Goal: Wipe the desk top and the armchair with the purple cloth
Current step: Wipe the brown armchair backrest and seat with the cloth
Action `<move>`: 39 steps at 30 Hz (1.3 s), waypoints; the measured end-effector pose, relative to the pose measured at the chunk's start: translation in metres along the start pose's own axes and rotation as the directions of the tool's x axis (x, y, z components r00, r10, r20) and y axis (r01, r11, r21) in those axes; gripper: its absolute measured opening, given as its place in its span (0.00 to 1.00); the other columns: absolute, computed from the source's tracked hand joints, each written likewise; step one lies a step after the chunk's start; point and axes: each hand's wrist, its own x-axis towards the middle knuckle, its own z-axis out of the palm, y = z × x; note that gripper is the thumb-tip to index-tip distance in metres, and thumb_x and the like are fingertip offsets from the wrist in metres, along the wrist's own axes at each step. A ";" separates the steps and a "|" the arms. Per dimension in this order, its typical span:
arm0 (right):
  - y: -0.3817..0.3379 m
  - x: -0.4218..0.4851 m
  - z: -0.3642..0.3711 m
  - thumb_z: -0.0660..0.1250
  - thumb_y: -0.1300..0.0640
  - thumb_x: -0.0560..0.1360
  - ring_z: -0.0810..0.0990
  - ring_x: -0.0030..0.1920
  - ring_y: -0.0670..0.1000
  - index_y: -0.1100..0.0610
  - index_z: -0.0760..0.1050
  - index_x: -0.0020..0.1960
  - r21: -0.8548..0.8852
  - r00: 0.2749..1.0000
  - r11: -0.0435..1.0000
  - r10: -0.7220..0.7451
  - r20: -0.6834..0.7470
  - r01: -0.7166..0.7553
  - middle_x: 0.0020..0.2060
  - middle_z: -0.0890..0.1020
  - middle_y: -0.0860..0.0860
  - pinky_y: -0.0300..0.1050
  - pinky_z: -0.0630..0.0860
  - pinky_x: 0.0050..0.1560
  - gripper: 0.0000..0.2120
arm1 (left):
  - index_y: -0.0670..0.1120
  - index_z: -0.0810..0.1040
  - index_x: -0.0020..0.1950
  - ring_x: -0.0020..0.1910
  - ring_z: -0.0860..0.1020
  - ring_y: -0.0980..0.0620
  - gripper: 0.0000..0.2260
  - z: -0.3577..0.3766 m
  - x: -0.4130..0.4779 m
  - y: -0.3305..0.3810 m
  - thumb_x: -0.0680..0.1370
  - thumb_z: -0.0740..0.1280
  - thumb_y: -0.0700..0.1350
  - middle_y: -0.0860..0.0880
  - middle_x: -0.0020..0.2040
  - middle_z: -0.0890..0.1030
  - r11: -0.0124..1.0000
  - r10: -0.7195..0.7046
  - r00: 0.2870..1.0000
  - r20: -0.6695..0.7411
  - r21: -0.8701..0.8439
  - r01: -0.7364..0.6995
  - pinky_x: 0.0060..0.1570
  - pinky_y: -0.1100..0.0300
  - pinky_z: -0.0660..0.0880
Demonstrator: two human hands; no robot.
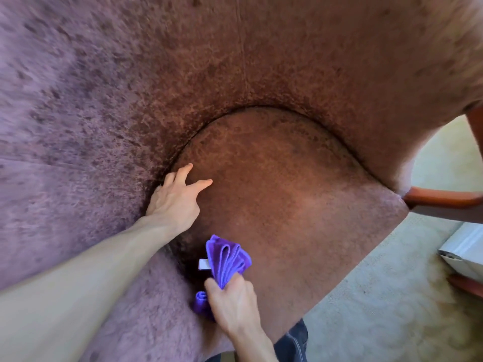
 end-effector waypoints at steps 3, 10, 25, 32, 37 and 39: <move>-0.003 0.015 -0.024 0.59 0.39 0.66 0.81 0.46 0.61 0.59 0.74 0.39 0.045 0.964 0.996 -0.060 -0.259 0.074 0.38 0.83 0.56 0.51 0.76 0.46 0.22 | 0.70 0.56 0.78 0.78 0.58 0.43 0.35 -0.005 0.004 -0.007 0.78 0.58 0.39 0.53 0.84 0.46 0.999 0.016 0.989 0.149 0.047 -0.023 0.74 0.46 0.66; -0.026 0.037 -0.024 0.62 0.41 0.74 0.79 0.59 0.65 0.58 0.76 0.57 -0.266 0.994 0.964 -0.047 -0.097 0.020 0.56 0.81 0.62 0.51 0.74 0.57 0.22 | 0.73 0.52 0.77 0.79 0.55 0.43 0.37 -0.008 0.015 -0.003 0.78 0.57 0.39 0.54 0.84 0.42 0.998 -0.021 0.960 0.280 0.066 0.003 0.75 0.47 0.63; -0.094 0.053 0.021 0.62 0.56 0.77 0.80 0.58 0.62 0.47 0.62 0.73 -0.654 0.913 0.655 -0.378 0.152 0.380 0.61 0.74 0.57 0.52 0.74 0.56 0.25 | 0.66 0.63 0.77 0.79 0.63 0.43 0.35 -0.040 0.031 -0.011 0.78 0.55 0.34 0.52 0.83 0.51 0.996 0.043 0.949 0.313 -0.089 -0.016 0.75 0.55 0.63; -0.016 0.017 0.003 0.61 0.53 0.76 0.82 0.58 0.59 0.50 0.73 0.61 -0.738 0.965 0.622 -0.199 0.173 0.261 0.57 0.81 0.54 0.49 0.76 0.54 0.14 | 0.67 0.57 0.79 0.79 0.60 0.40 0.39 -0.038 0.026 -0.010 0.78 0.55 0.32 0.52 0.83 0.42 0.997 0.060 0.917 0.394 -0.073 -0.034 0.77 0.50 0.61; -0.012 0.002 -0.005 0.59 0.43 0.76 0.82 0.55 0.61 0.51 0.72 0.57 -0.656 0.958 0.702 -0.250 0.138 0.278 0.54 0.81 0.53 0.51 0.76 0.51 0.16 | 0.67 0.54 0.80 0.79 0.61 0.39 0.38 -0.039 0.025 -0.007 0.78 0.54 0.32 0.51 0.84 0.41 0.998 0.055 0.912 0.407 -0.033 -0.046 0.77 0.49 0.60; -0.032 0.008 -0.002 0.60 0.41 0.75 0.82 0.51 0.62 0.50 0.72 0.56 -0.611 0.929 0.726 -0.366 0.046 0.316 0.54 0.79 0.52 0.51 0.75 0.47 0.17 | 0.66 0.54 0.80 0.79 0.62 0.39 0.38 -0.038 0.024 -0.007 0.78 0.55 0.33 0.49 0.84 0.41 0.998 0.057 0.914 0.402 -0.012 -0.057 0.77 0.50 0.60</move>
